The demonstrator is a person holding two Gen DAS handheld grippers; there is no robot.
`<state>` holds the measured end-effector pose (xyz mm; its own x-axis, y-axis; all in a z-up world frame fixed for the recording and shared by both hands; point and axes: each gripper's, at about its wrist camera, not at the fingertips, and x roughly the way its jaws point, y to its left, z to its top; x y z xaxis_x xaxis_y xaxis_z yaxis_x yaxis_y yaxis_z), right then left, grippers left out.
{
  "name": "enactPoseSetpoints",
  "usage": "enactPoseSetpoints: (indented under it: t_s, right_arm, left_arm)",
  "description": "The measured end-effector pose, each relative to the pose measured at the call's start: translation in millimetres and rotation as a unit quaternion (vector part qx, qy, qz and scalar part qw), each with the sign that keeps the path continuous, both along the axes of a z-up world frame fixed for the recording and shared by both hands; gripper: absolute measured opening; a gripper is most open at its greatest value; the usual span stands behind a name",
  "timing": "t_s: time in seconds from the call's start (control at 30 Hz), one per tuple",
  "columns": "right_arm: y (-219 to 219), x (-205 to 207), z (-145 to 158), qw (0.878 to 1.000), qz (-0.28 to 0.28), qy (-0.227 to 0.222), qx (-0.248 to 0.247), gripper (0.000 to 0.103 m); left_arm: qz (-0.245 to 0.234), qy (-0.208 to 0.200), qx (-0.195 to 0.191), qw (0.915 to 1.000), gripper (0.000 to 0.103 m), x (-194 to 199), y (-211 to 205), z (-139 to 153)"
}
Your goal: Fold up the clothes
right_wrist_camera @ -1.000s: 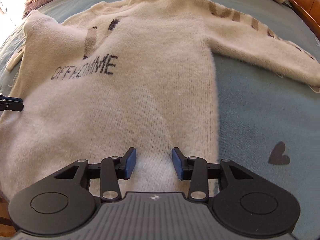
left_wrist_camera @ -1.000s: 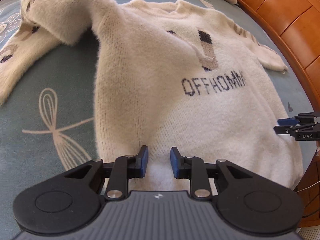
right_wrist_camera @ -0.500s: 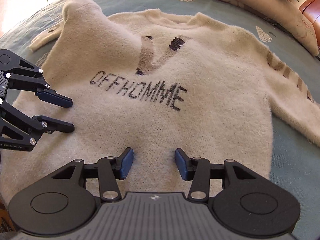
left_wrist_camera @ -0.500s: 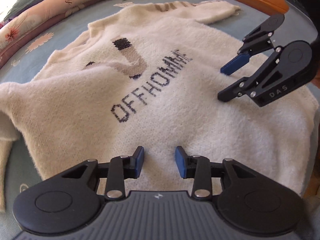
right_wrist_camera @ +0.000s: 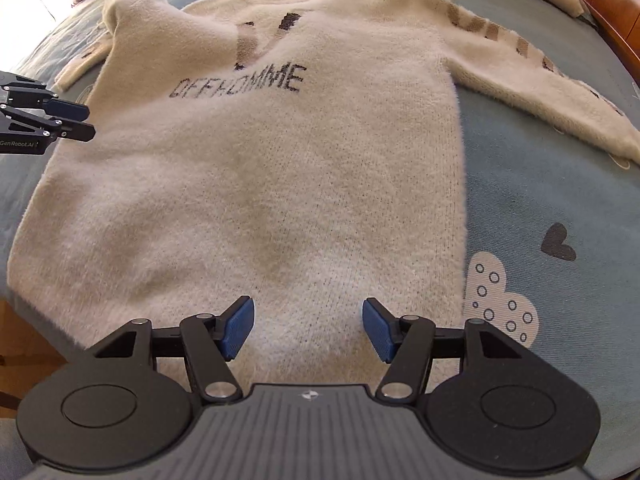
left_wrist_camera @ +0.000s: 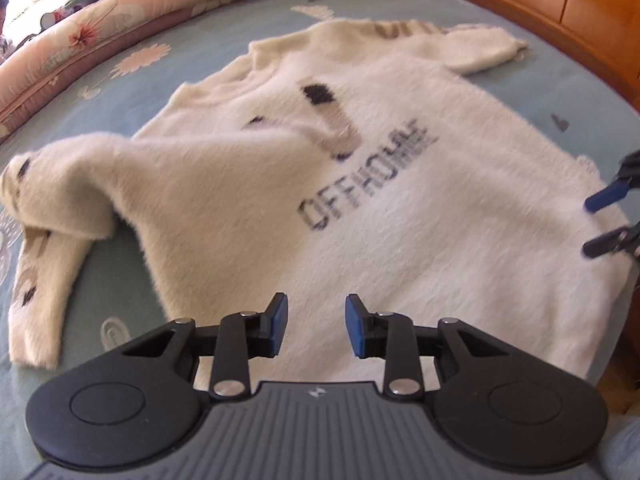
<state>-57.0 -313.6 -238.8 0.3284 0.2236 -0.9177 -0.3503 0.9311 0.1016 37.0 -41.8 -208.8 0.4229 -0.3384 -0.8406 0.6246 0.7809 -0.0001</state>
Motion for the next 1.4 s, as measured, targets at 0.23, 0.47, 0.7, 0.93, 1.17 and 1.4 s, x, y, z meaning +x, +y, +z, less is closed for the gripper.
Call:
enactPoseSetpoints:
  t_s: [0.23,0.47,0.7,0.93,1.17,1.4]
  right_arm:
    - [13.4,11.6,-2.6,0.999,-0.041,0.002,0.009,0.065]
    - [-6.0,12.1,-5.8,0.997,-0.070,0.009,0.010,0.065]
    - [-12.0,17.7,8.6,0.996,-0.081,-0.011,0.033,0.065]
    - [-25.6,61.9,31.8,0.993,-0.092,-0.070,0.030,0.065]
    - [-29.6,91.6,34.0,0.991,-0.106,-0.081,0.022,0.065]
    - [-9.1,96.3,30.3,0.993,-0.087,-0.076,0.020,0.065]
  left_arm:
    - [-0.024,0.041,-0.114,0.9923,0.037,58.5,-101.4,-33.2]
    - [0.071,0.091,-0.103,0.9879,0.024,80.5,-27.9,-55.3]
    - [0.167,0.076,-0.041,0.9822,0.014,84.7,54.9,-47.2]
    - [0.190,0.028,-0.041,0.9806,0.033,58.2,68.2,-15.2]
    - [0.241,0.040,-0.078,0.9666,0.052,75.2,102.2,-33.2]
    - [0.219,0.036,-0.070,0.9724,0.011,84.6,96.0,-28.2]
